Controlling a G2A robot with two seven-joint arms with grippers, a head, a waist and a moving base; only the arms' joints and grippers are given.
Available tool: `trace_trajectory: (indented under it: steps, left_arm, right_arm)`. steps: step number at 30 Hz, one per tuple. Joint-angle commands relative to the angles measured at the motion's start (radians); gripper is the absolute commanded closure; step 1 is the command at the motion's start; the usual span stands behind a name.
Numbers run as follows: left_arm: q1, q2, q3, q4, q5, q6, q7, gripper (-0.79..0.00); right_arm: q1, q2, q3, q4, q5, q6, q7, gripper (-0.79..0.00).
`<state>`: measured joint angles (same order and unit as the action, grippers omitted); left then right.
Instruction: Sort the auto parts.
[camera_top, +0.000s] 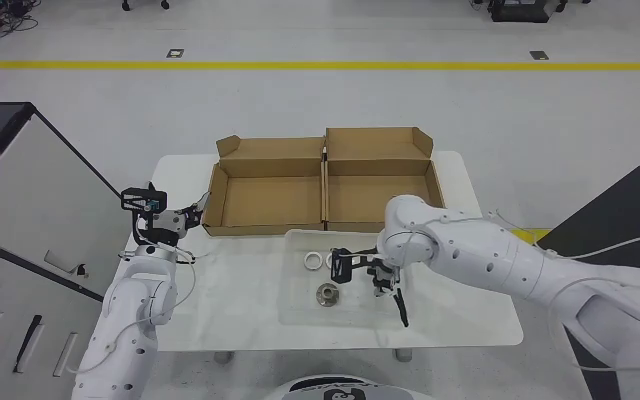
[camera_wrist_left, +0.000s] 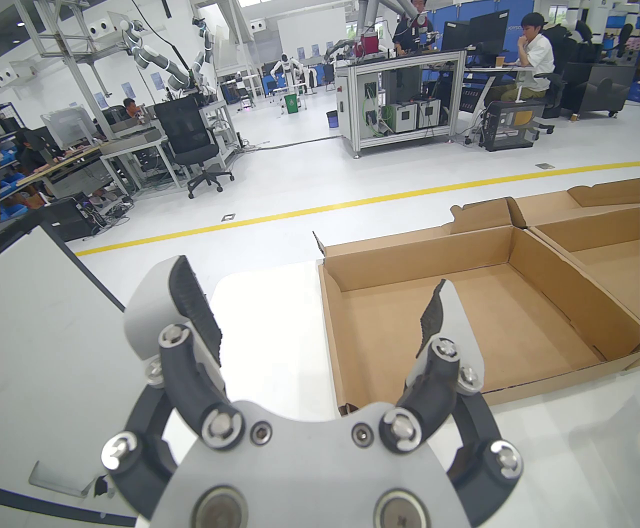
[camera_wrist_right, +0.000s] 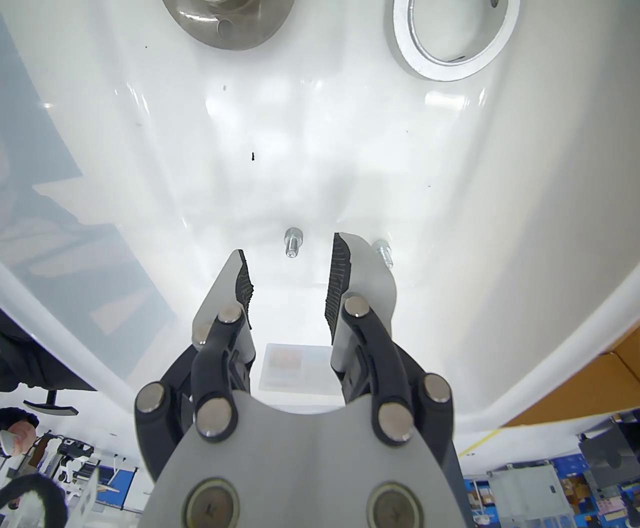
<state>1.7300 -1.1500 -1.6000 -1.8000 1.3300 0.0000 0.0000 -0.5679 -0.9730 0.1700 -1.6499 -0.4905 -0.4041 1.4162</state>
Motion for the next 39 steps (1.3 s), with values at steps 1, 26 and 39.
trace_trajectory:
  steps: [1, 26, 39]
  left_arm:
    - [0.000, 0.000, 0.000, 0.000, 0.000, 0.000, 0.000, -0.785]
    - [0.000, 0.000, 0.000, 0.000, 0.000, 0.000, 0.000, -0.785]
    - [0.000, 0.000, 0.000, 0.000, 0.000, 0.000, 0.000, -0.785]
  right_arm:
    - [-0.003, -0.004, 0.000, 0.004, -0.004, 0.004, 0.004, -0.342]
    - [-0.025, -0.052, 0.000, 0.077, -0.030, 0.016, 0.016, -0.296]
    - [-0.031, -0.059, 0.000, 0.093, -0.038, 0.022, 0.022, -0.243]
